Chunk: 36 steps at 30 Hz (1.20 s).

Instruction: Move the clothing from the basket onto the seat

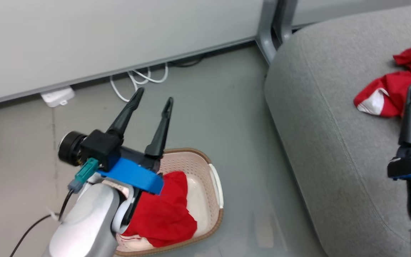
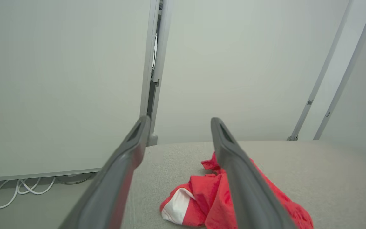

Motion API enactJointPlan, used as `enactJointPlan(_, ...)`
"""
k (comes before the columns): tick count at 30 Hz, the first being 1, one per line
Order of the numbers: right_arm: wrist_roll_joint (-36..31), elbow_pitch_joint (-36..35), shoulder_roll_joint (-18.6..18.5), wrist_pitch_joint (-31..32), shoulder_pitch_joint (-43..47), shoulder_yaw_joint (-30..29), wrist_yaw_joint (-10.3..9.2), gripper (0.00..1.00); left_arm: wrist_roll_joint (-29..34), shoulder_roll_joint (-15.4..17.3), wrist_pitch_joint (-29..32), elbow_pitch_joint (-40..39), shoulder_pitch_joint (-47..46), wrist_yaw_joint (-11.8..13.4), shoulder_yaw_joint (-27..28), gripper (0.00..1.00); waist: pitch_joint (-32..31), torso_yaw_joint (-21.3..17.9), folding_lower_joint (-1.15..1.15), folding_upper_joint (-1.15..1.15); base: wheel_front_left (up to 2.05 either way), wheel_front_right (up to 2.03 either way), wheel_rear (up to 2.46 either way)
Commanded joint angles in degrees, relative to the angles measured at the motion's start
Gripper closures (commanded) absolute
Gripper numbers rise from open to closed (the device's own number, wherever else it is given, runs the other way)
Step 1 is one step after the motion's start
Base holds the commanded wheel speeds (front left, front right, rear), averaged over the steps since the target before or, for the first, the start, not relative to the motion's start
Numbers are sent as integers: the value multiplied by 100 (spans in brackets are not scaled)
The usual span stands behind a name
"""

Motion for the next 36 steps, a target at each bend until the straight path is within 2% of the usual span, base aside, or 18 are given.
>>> enactJointPlan(1,36,-50,71,-3,177,140,-4,0,63,-19,-17,-67,244,37,235,0,-358,376,2,0,0,0,0)
enactJointPlan(9,197,-79,294,-4,472,816,-5,0,392,-238,-16,-245,1077,70,1346,0,-746,886,2,0,0,0,0)
enactJointPlan(10,197,-79,294,-4,472,816,-5,0,392,-238,-16,-245,1077,70,1346,0,-746,886,2,0,0,0,0)
enactJointPlan(13,257,-77,385,-3,630,1055,-5,0,623,-376,-16,-325,1405,-23,1732,0,-882,1075,2,0,0,0,0)
enactJointPlan(25,493,-15,625,-4,1222,1401,-5,0,1068,-695,-17,-319,2142,-410,2362,0,-1243,1237,2,0,0,0,0)
enactJointPlan(36,523,-75,749,-4,1776,1348,-5,0,1321,-867,-17,-265,2438,-649,2568,0,-1357,1224,2,0,0,0,0)
